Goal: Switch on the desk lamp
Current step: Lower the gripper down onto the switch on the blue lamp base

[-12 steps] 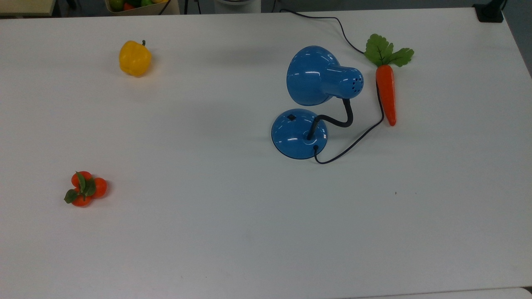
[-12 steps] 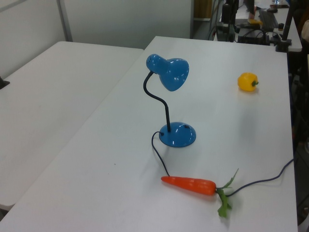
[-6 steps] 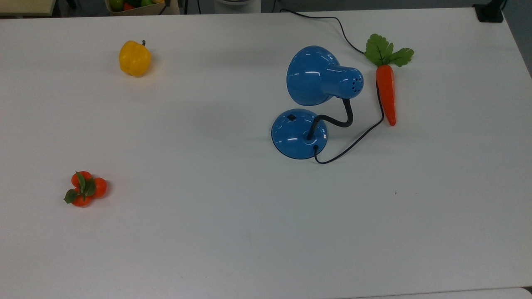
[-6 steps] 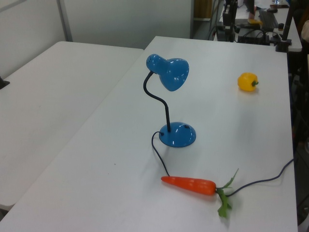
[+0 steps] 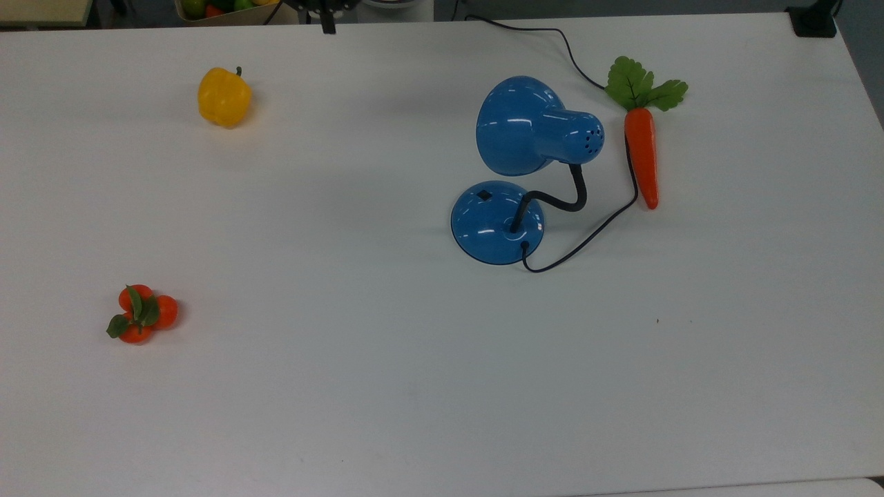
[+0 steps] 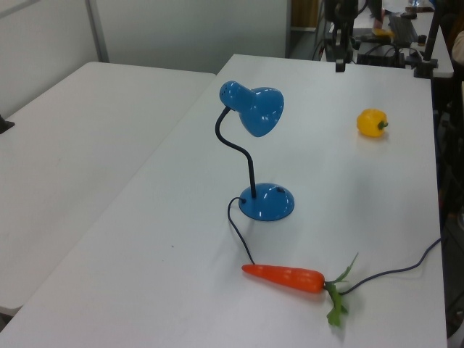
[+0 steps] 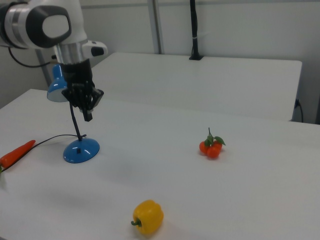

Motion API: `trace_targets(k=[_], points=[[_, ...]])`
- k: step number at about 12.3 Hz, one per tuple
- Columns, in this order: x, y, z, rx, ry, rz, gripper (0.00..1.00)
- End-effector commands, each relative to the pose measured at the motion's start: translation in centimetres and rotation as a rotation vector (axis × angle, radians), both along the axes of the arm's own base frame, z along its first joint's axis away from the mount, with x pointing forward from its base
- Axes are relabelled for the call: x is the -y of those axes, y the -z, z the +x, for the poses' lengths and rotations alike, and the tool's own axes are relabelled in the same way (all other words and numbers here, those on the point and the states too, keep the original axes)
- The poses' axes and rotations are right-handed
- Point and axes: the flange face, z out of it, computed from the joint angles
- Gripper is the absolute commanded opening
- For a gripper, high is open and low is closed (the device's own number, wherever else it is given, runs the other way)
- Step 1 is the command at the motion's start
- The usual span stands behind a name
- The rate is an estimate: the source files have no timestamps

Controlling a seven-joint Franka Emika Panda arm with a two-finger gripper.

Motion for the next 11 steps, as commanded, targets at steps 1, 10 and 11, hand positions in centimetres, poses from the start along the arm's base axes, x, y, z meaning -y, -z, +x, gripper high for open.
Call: trace_targets(k=[1, 10, 11], points=[[-3.6, 4.0, -0.7, 0.006, -0.086, 0.014, 0.00], [-11.9, 15.8, -0.8, 0.162, -0.267, 0.047, 0.00], [-12.3, 16.4, -0.6, 0.202, -0.273, 0.053, 0.00]])
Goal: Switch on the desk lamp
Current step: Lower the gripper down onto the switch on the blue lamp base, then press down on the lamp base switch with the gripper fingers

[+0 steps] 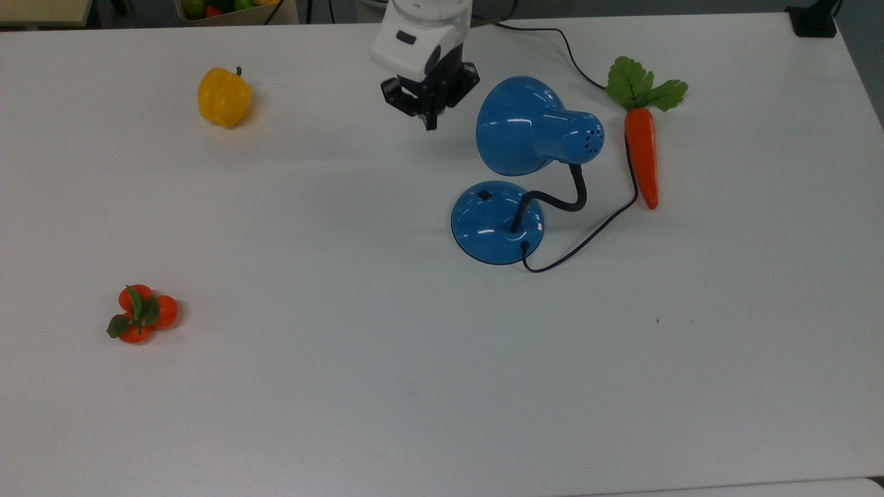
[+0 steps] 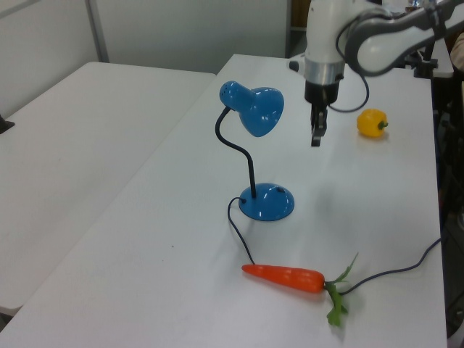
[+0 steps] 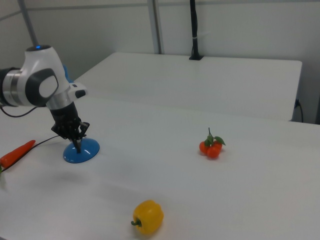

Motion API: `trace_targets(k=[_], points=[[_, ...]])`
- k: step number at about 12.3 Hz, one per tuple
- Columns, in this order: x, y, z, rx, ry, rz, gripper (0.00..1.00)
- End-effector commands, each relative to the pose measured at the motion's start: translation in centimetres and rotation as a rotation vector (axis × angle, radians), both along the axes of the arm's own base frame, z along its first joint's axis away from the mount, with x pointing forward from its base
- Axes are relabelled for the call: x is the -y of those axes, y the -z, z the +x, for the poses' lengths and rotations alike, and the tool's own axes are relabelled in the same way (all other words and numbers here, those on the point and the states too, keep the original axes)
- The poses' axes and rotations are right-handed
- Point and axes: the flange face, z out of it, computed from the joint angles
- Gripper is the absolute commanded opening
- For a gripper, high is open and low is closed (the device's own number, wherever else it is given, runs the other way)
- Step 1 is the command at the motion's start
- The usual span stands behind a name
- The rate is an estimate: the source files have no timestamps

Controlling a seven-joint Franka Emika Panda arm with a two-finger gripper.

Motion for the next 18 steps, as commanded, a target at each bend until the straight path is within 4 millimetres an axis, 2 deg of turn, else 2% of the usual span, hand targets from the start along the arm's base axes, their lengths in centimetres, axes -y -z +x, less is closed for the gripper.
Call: trace_targets(k=[1, 5, 10, 14, 18], points=[[-1.0, 1.8, 0.1, 0.092, -0.044, 0.037, 0.00], [-3.2, 4.1, 1.4, 0.197, -0.077, 0.073, 0.00], [-4.8, 6.2, 1.5, 0.195, -0.101, 0.081, 0.00], [-5.2, 7.6, 2.1, 0.219, -0.105, 0.093, 0.00], [-5.6, 7.8, 2.1, 0.219, -0.113, 0.095, 0.00]])
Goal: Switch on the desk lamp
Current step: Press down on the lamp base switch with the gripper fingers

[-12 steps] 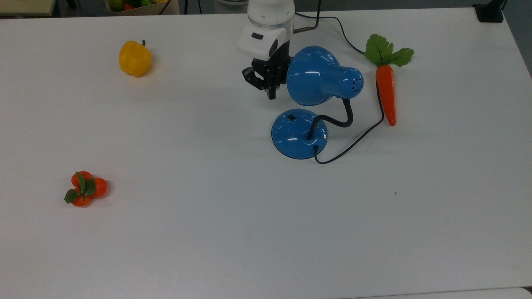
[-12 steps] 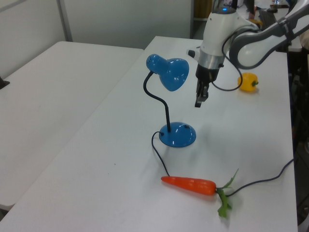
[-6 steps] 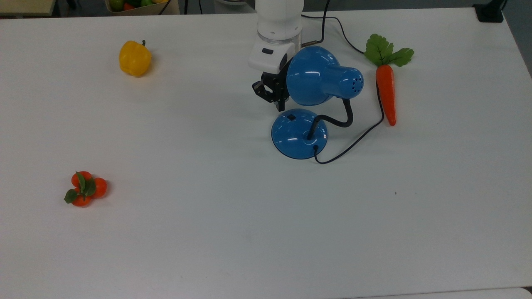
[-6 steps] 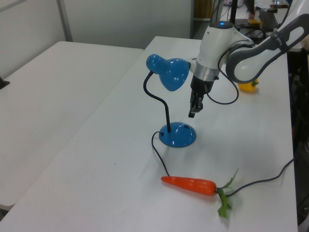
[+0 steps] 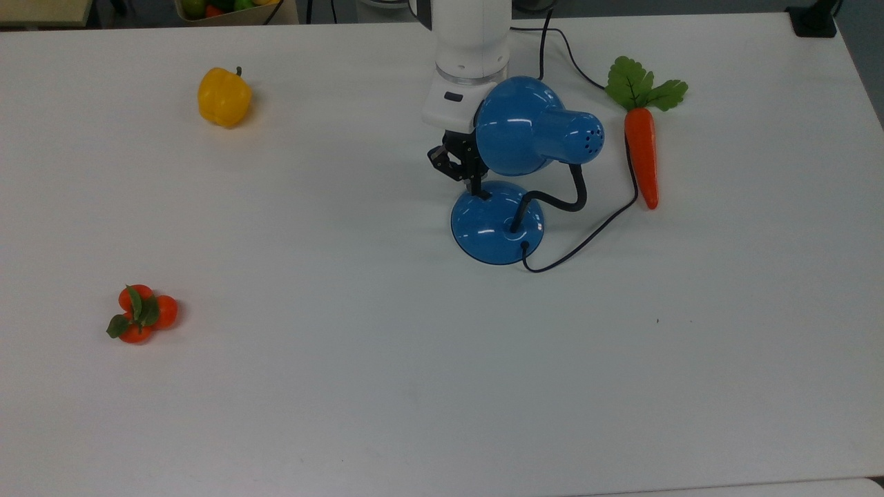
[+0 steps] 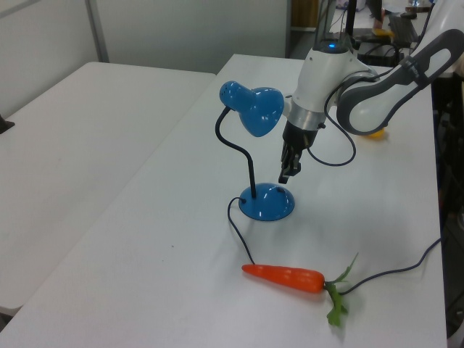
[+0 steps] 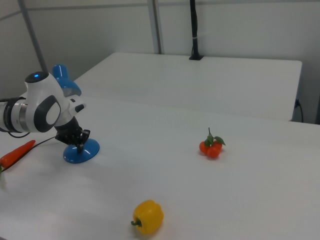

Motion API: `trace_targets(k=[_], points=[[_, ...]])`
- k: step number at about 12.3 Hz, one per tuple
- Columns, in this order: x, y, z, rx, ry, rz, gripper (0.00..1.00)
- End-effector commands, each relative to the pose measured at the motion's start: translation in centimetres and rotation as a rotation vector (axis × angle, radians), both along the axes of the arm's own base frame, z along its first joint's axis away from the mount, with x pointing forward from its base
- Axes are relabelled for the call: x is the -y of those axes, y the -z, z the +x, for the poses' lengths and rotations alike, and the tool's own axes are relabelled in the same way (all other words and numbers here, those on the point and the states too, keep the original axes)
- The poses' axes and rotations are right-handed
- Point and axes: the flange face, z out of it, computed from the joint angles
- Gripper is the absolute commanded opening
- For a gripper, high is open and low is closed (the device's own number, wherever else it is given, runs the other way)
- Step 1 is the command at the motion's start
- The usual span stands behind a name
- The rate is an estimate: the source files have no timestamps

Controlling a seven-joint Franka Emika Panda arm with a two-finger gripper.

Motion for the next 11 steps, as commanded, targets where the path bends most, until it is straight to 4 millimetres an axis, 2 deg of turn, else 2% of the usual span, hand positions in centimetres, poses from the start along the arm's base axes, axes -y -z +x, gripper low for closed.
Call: trace_targets(k=[1, 11], points=[[-0.76, 0.06, -0.04, 0.018, -0.032, 0.008, 0.00], [-1.32, 0.28, 0.51, 0.056, -0.038, 0.024, 0.00]])
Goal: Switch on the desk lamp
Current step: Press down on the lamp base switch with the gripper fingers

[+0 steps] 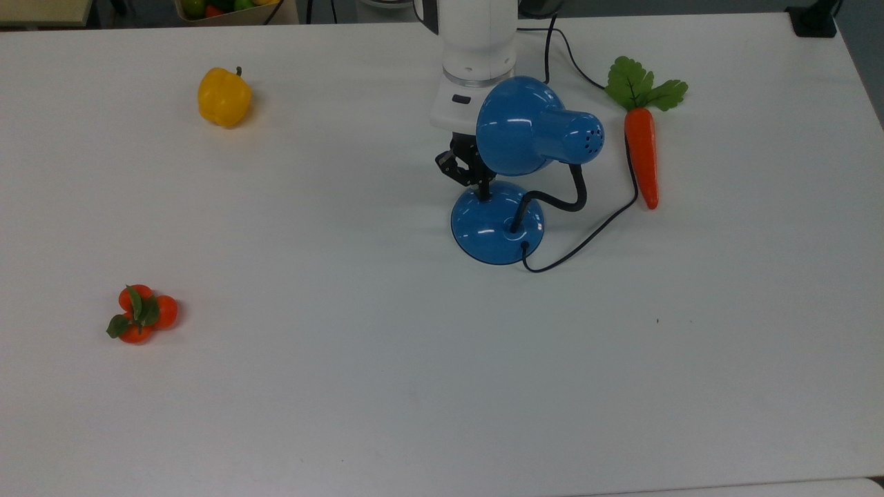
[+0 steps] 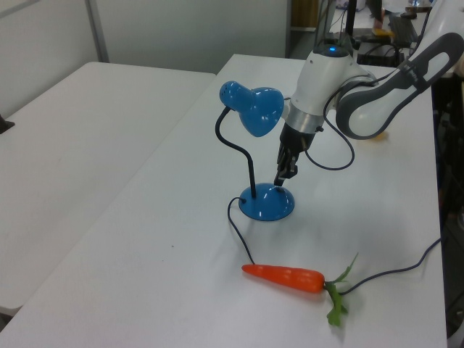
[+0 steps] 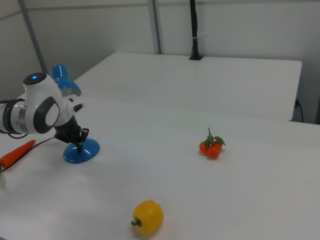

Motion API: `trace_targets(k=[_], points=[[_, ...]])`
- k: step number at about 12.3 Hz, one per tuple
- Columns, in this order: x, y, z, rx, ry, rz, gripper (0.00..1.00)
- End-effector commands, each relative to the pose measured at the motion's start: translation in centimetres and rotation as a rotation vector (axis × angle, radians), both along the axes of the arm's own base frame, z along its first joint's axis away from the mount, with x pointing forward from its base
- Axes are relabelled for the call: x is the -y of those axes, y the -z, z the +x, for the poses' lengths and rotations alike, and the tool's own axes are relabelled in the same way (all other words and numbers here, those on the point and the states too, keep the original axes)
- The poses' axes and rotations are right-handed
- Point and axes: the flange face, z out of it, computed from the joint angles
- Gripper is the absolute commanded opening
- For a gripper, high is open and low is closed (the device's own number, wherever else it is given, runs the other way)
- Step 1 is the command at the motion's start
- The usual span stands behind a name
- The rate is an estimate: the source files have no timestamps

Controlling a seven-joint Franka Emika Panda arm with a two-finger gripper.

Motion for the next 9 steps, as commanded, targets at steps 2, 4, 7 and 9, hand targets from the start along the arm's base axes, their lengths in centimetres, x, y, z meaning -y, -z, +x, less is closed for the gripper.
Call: trace_targets(k=[2, 4, 7, 9], points=[[-0.43, 0.05, 0.24, 0.019, -0.025, 0.008, 0.00], [-0.43, 0.07, 0.23, 0.018, -0.025, 0.008, 0.00], [-0.84, 0.19, 0.07, 0.013, -0.031, 0.009, 0.00], [-0.94, 0.96, 0.07, 0.003, -0.029, 0.009, 0.00]])
